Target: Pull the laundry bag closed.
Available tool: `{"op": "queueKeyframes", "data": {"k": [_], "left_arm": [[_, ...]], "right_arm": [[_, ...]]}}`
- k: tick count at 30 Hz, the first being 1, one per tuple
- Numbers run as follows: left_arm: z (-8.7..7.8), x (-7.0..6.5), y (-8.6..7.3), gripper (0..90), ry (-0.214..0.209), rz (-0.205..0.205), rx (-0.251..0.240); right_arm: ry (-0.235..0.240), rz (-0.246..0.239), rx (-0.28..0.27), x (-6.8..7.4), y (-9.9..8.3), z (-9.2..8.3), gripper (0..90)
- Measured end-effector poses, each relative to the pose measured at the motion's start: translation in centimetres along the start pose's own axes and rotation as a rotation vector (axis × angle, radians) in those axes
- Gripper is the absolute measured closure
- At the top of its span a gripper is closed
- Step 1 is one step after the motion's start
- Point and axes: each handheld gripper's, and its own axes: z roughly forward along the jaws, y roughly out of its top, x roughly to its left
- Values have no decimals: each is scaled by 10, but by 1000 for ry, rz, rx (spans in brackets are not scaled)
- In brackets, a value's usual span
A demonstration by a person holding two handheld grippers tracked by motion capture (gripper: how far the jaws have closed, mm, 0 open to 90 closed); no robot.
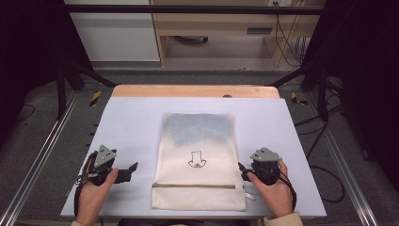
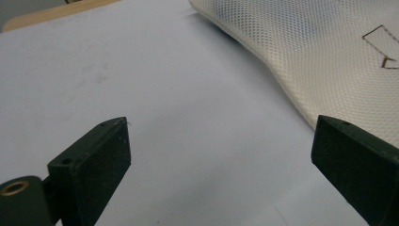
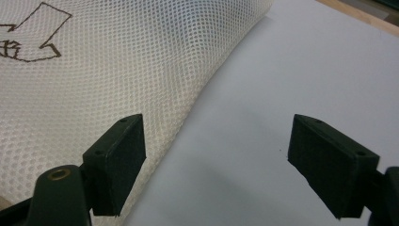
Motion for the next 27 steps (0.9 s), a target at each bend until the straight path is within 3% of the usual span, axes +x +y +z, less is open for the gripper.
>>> {"op": "queueKeyframes", "data": {"k": [8,13,17,21,27], "left_arm": [[-8,4,-1,43,-1,-42,-39],[-9,2,-2,35,-18,-39,-39],[-9,-2,-3,35,-30,-32,-42],[-14,-5,-4,32,-32,-26,-49],[-21,-7,-7,41,13,-2,-15]], "right_arm": [[39,-21,1,10,4,-1,218],[69,-20,24,20,11,-3,140],[102,-33,22,29,20,-6,133],[158,-95,37,47,33,-10,189],[278,-210,52,82,60,-10,237]]}}
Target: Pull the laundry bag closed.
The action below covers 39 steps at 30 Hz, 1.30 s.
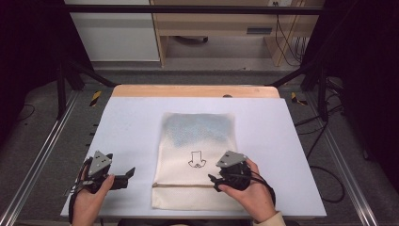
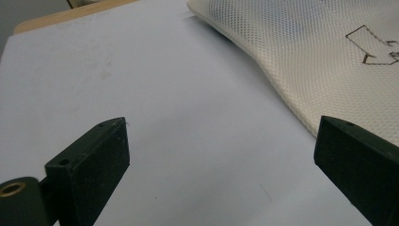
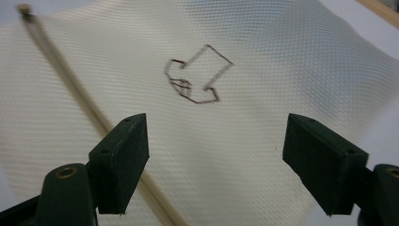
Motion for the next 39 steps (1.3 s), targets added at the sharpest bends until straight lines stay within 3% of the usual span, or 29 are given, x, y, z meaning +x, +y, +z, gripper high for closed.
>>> {"op": "queueKeyframes", "data": {"k": [5,11,17,20,24,31,39], "left_arm": [[-3,3,-1,48,14,3,33],[-6,6,0,48,8,-1,6],[-12,11,1,46,37,37,-9],[-12,14,-1,47,38,15,3],[-12,18,-1,50,38,25,40],[-18,25,-8,47,29,29,40],[-22,35,-12,47,66,3,28]], "right_arm": [[69,-71,28,18,25,10,271],[124,-137,81,34,50,19,351],[175,-196,124,47,70,31,415],[193,-216,142,53,79,37,438],[220,-238,156,56,90,42,502],[284,-290,184,69,106,54,584],[330,-341,218,83,116,69,667]]}}
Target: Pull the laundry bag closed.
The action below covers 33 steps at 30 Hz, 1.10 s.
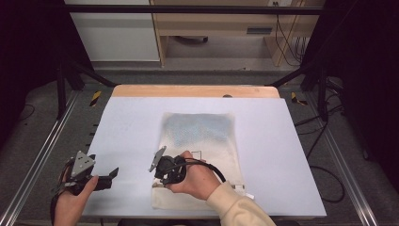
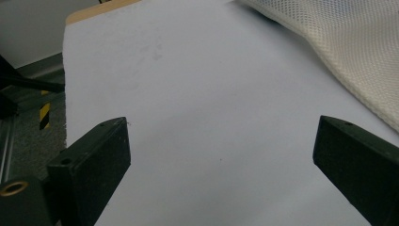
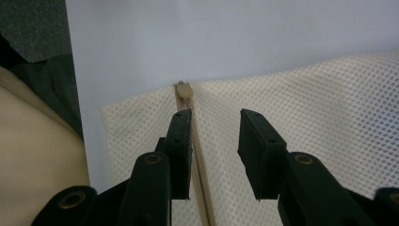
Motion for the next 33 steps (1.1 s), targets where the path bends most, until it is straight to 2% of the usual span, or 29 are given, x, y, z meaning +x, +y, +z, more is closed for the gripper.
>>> {"op": "queueKeyframes", "data": {"k": [6,9,13,17,23,26,33], "left_arm": [[1,1,-1,52,-12,-31,6],[3,0,-1,52,-15,-23,13],[4,-4,-1,52,-40,-16,19],[5,-5,0,52,-63,-32,26],[7,-6,0,52,-54,-30,11],[7,-7,0,52,-48,-26,27],[8,-11,1,57,-79,-17,42]], "right_arm": [[4,7,-4,0,4,4,675],[-1,7,1,0,5,5,683],[6,6,14,2,6,6,684],[5,5,7,2,7,5,682],[6,-10,0,2,6,5,694],[17,1,-7,4,7,8,695],[33,-14,-2,7,10,11,719]]}}
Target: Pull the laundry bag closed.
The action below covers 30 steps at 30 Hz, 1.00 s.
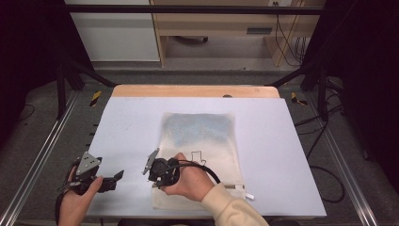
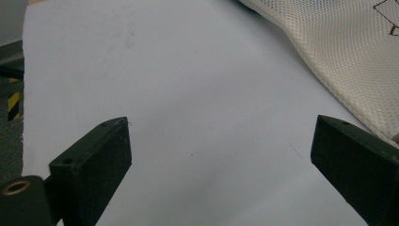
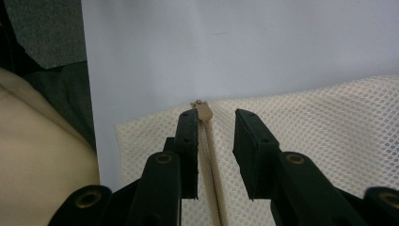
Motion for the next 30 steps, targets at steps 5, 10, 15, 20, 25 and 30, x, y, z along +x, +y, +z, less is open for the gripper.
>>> {"op": "queueKeyframes", "data": {"k": [5,10,15,20,25,30], "left_arm": [[-2,-2,1,62,-13,7,-6],[-4,-4,2,62,-19,2,-21],[-6,-8,3,61,-32,0,-28],[-6,-13,4,60,-57,6,-38],[-6,-22,4,54,-107,-14,-57],[-5,-40,4,51,-157,5,-53]], "right_arm": [[14,2,11,1,3,9,706],[44,8,24,0,7,24,702],[62,20,52,-3,9,35,706],[85,27,87,-7,7,42,799],[116,34,53,-9,4,36,818],[135,25,28,-9,2,26,820]]}}
